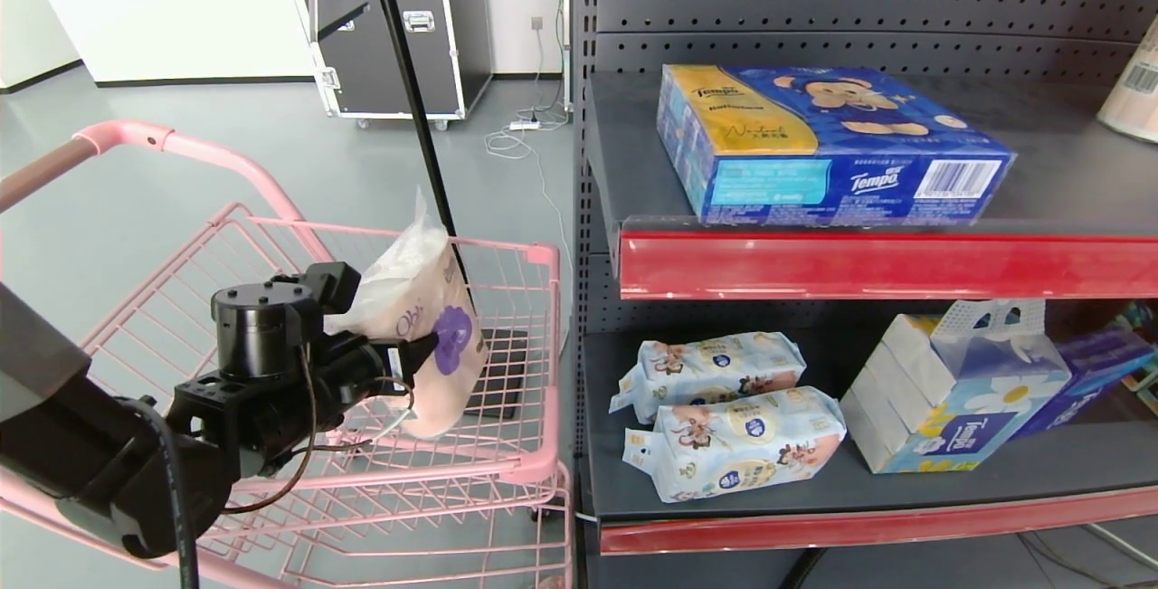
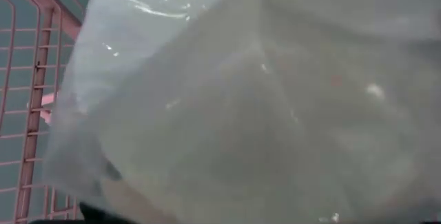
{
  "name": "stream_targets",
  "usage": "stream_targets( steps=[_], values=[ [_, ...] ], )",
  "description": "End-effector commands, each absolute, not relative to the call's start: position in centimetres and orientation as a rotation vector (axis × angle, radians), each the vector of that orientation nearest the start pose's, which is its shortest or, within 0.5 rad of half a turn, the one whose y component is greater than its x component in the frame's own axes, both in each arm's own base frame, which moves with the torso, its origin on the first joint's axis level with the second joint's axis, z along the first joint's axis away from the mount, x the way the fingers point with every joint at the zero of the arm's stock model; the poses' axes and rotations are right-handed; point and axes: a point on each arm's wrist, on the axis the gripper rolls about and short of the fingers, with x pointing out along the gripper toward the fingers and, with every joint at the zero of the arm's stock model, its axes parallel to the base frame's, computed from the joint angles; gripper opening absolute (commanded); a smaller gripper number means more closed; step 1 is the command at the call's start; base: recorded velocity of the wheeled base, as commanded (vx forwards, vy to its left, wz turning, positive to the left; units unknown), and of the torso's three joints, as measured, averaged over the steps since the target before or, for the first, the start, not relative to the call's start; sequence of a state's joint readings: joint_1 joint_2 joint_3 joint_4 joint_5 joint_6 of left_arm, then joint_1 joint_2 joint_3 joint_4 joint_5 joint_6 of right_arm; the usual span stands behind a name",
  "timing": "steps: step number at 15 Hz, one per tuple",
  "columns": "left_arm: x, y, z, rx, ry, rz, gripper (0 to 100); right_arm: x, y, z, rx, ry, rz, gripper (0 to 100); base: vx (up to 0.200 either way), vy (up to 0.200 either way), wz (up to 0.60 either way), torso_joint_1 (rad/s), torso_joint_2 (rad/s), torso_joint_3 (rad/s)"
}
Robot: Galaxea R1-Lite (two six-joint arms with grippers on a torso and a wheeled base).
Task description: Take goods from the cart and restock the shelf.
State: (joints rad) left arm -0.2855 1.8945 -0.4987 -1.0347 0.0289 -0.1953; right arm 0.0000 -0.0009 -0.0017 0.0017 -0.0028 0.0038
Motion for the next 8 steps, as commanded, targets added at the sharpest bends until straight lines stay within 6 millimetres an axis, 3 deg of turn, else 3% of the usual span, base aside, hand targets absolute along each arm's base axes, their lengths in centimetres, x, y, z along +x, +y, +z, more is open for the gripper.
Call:
stream_targets(
  steps=[1,3,5,8],
  values=[
    [26.7,-7.8,12.3,-0.119,0.298,-0.264,0,-2.3,0.0,7.6,0.003,0.000,-0.003,100,0.000,0.000,0.00,0.000,0.00,0.000],
    [25.4,-7.1,15.6,-0.116,0.210,-0.306,0,-2.3,0.0,7.6,0.005,0.000,0.000,100,0.000,0.000,0.00,0.000,0.00,0.000],
    [24.7,-6.7,17.3,-0.125,0.147,-0.306,0,-2.3,0.0,7.6,0.005,0.000,0.000,100,0.000,0.000,0.00,0.000,0.00,0.000],
    [21.7,-5.1,20.4,-0.134,0.070,-0.278,0,-2.3,0.0,7.6,0.003,0.000,0.000,100,0.000,0.000,0.00,0.000,0.00,0.000]
  ],
)
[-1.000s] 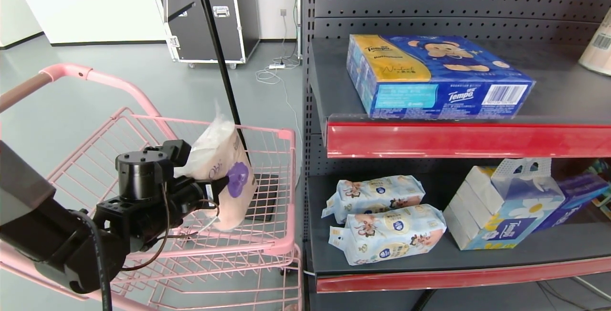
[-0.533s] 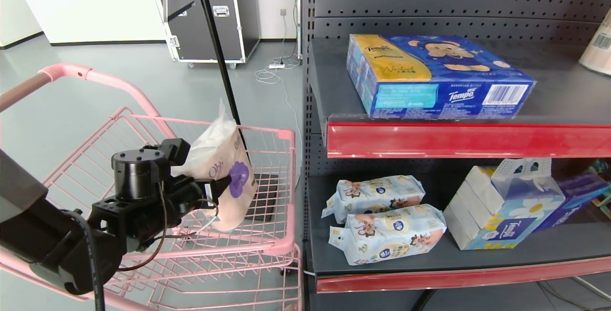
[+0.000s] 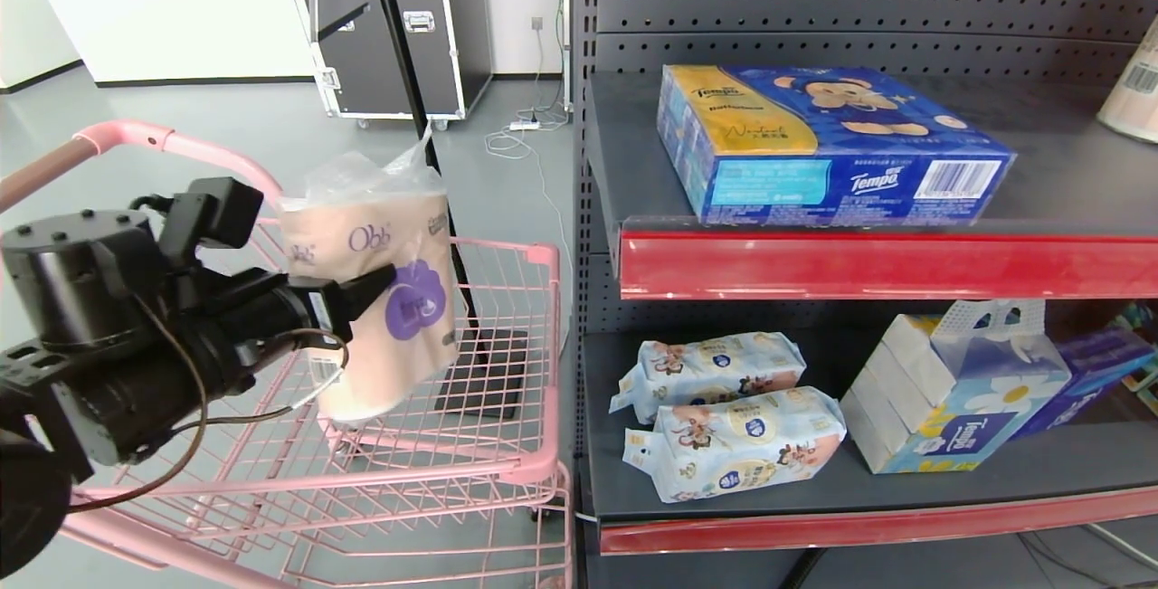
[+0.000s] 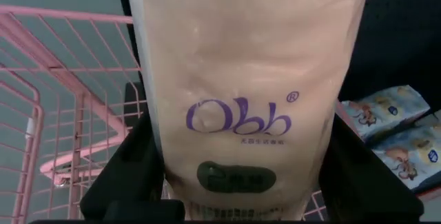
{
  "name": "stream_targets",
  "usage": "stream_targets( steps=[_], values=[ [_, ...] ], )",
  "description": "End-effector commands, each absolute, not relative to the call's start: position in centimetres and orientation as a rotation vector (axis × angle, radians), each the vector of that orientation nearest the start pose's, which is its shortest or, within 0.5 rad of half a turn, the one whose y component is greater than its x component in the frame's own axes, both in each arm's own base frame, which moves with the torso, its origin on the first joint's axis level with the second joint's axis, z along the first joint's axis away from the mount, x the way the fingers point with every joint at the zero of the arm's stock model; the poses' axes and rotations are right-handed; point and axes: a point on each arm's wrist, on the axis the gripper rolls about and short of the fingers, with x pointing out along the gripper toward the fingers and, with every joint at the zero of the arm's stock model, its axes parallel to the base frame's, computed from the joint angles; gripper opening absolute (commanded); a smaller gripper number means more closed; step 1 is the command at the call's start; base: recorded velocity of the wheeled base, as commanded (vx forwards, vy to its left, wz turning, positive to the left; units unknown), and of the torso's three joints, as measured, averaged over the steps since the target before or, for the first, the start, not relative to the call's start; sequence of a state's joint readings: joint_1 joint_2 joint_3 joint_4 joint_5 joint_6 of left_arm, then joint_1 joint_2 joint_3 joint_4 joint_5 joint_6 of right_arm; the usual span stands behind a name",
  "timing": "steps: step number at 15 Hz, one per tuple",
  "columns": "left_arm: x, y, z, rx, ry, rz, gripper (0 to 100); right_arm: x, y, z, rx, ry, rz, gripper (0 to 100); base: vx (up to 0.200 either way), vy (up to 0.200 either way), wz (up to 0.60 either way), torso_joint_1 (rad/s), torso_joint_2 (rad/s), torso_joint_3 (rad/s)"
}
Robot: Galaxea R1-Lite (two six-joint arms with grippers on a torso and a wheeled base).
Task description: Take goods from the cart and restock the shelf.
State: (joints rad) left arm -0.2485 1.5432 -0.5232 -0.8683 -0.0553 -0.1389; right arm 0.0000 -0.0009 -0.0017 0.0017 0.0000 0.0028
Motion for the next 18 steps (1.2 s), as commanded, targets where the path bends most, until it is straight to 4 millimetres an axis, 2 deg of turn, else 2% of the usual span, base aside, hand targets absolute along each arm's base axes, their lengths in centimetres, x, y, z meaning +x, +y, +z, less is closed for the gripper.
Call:
stream_targets(
  steps=[1,3,6,8,11,13,14,18],
  values=[
    [20.6,-4.5,21.2,-0.135,0.063,-0.265,0,-2.3,0.0,7.5,0.002,0.002,0.000,100,0.000,0.000,0.00,0.000,0.00,0.000],
    [17.6,-3.4,22.4,-0.137,0.061,-0.279,0,-2.3,0.0,7.6,0.002,0.000,0.000,100,0.000,0.000,0.00,0.000,0.00,0.000],
    [10.7,-2.1,23.9,-0.139,0.058,-0.391,0,-2.3,0.0,7.5,0.002,0.002,0.000,100,0.000,0.000,0.00,0.000,0.00,0.000],
    [6.5,-1.6,23.9,-0.136,0.035,-0.421,0,-2.3,0.0,7.6,0.000,0.002,-0.002,100,0.000,0.000,0.00,0.000,0.00,0.000],
    [1.2,-0.8,22.3,-0.137,0.019,-0.423,0,-2.3,0.0,7.5,0.000,0.002,-0.003,100,0.000,0.000,0.00,0.000,0.00,0.000],
    [-1.0,-0.5,20.9,-0.138,0.042,-0.420,0,-2.3,0.0,7.6,0.000,0.002,-0.005,100,0.000,0.000,0.00,0.009,-0.05,-0.035],
    [-1.4,-0.4,20.7,-0.138,0.045,-0.420,0,-2.3,0.0,7.6,0.000,0.000,-0.008,100,0.000,0.000,0.00,0.051,-0.28,-0.217],
    [-1.5,-0.4,20.7,-0.138,0.040,-0.420,0,-2.3,0.0,7.6,0.002,0.000,-0.008,100,0.000,0.000,0.00,0.100,-0.43,-0.321]
  ],
)
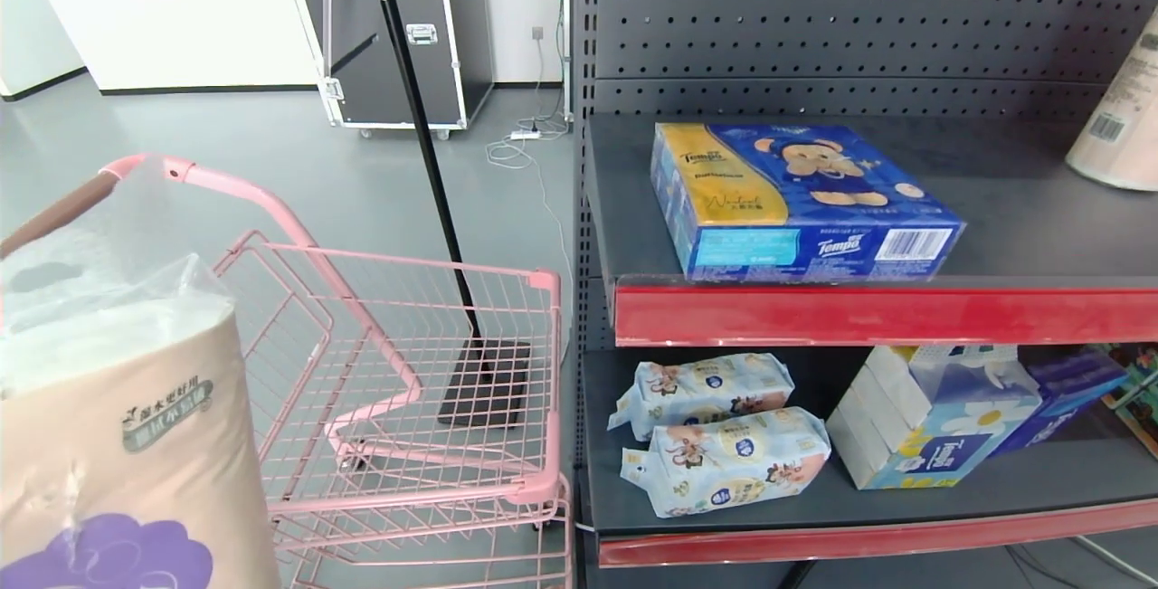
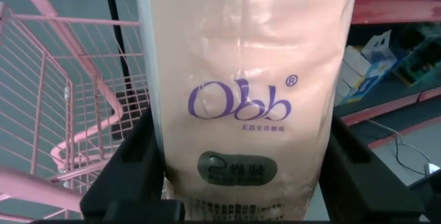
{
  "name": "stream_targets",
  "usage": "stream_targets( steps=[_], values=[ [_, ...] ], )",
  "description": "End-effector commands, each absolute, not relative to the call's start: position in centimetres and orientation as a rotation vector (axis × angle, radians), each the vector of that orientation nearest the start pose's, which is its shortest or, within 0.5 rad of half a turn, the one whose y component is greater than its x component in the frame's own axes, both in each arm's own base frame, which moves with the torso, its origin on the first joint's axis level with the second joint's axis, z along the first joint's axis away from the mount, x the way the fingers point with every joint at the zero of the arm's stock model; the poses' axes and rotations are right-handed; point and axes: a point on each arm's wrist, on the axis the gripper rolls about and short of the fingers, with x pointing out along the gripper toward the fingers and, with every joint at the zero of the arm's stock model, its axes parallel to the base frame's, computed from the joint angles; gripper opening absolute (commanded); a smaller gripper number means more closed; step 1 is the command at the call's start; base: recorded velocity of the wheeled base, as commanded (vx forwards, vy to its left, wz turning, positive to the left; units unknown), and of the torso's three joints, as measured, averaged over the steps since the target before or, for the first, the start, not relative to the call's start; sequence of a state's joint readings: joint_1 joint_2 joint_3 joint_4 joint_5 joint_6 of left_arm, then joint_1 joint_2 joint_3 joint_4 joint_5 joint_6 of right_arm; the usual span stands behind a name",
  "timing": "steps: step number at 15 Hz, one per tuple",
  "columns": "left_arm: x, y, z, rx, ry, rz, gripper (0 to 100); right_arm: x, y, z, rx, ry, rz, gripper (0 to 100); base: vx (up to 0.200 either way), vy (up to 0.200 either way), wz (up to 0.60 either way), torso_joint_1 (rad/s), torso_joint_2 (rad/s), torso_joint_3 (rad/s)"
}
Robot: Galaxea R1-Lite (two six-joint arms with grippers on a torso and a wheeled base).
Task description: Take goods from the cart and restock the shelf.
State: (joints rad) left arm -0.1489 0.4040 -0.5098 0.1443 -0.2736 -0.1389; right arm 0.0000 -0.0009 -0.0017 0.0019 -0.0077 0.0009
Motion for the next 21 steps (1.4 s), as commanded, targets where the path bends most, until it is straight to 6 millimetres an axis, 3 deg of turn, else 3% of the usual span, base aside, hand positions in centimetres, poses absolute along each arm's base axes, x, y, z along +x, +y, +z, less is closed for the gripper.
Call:
stream_targets(
  steps=[1,7,14,21],
  values=[
    [-1.5,-0.4,20.6,-0.138,0.040,-0.419,0,-2.3,0.0,7.6,0.002,0.000,-0.008,100,0.000,0.000,0.00,0.144,-0.50,-0.359],
    [-1.3,-0.4,21.0,-0.120,0.033,-0.390,0,-2.3,0.0,7.6,0.000,0.002,-0.008,100,0.000,0.000,0.00,0.171,-0.53,-0.369],
    [2.9,-0.8,23.7,-0.118,-0.013,-0.331,0,-2.3,0.0,7.6,0.000,0.000,-0.008,100,0.000,0.000,0.00,0.214,-0.57,-0.369],
    [3.6,-1.0,23.9,-0.074,-0.002,-0.350,0,-2.3,0.0,7.6,0.005,0.000,-0.005,100,0.000,0.000,0.00,0.110,-0.28,-0.162]
  ],
)
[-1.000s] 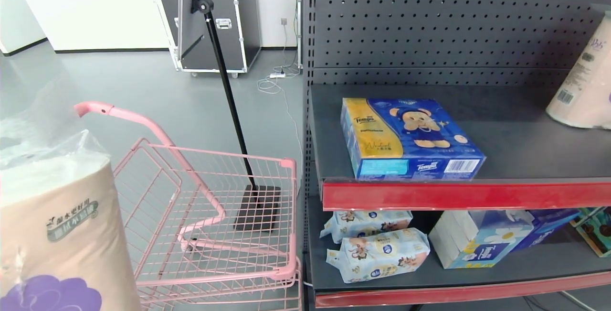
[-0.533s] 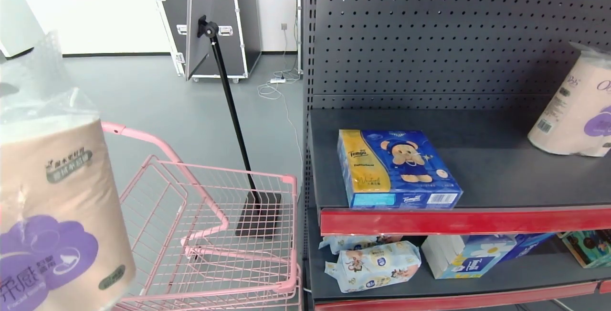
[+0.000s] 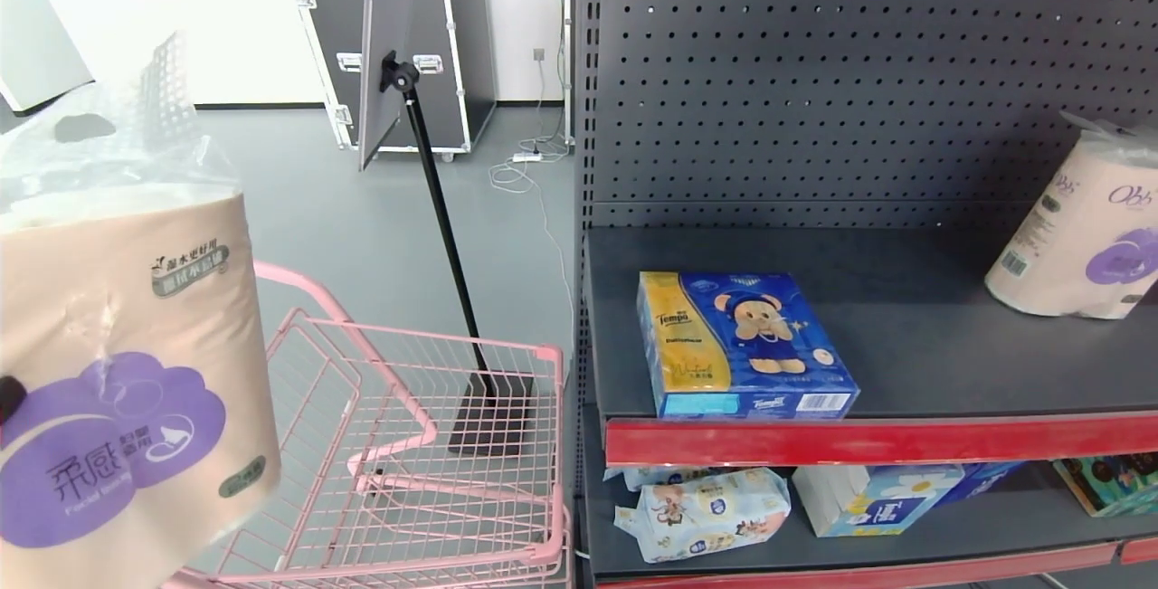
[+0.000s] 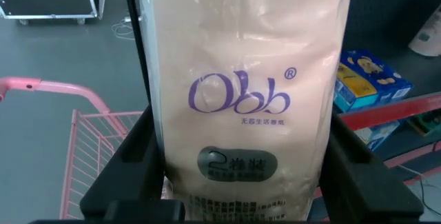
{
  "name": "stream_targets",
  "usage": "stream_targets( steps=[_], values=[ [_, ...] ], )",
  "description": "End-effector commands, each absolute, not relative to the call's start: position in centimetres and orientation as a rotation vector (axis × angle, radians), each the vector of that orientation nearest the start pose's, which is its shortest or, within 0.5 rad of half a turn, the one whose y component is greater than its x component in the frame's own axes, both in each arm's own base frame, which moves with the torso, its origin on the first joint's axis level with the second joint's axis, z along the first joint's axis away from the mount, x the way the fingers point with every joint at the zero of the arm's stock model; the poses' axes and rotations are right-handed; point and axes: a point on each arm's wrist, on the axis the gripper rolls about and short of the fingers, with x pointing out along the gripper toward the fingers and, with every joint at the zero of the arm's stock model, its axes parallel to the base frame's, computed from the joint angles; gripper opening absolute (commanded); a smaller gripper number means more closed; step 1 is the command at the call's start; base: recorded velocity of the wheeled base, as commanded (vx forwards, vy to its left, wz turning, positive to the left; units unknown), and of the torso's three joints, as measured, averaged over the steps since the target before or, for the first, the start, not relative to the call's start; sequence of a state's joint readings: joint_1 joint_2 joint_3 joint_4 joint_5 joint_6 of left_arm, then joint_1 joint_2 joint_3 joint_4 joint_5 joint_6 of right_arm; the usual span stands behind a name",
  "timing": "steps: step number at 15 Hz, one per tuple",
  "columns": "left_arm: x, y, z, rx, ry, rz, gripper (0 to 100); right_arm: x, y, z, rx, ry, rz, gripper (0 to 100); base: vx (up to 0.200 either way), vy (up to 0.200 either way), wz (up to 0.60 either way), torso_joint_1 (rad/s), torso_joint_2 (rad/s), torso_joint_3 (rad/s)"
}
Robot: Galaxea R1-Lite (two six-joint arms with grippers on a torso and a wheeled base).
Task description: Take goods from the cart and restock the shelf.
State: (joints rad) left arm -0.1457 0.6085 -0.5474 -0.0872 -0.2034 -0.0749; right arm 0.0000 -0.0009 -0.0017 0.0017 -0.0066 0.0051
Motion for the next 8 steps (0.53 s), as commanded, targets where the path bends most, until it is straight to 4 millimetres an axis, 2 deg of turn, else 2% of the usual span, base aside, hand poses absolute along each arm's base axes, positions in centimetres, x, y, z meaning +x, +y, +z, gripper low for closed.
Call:
stream_targets(
  steps=[1,5,8],
  values=[
    [3.65,-1.00,23.79,-0.074,0.001,-0.350,0,-2.29,-0.01,7.57,0.005,0.000,-0.006,100,0.000,0.000,0.00,0.000,0.00,0.000],
    [3.66,-1.00,23.75,-0.074,0.002,-0.350,0,-2.29,-0.01,7.57,0.003,0.000,-0.006,100,0.000,0.000,0.00,0.000,0.00,0.000],
    [3.64,-0.99,23.71,-0.074,0.002,-0.350,0,-2.29,-0.01,7.57,0.005,0.000,-0.005,100,0.000,-0.200,0.00,-0.002,0.00,0.001]
  ],
)
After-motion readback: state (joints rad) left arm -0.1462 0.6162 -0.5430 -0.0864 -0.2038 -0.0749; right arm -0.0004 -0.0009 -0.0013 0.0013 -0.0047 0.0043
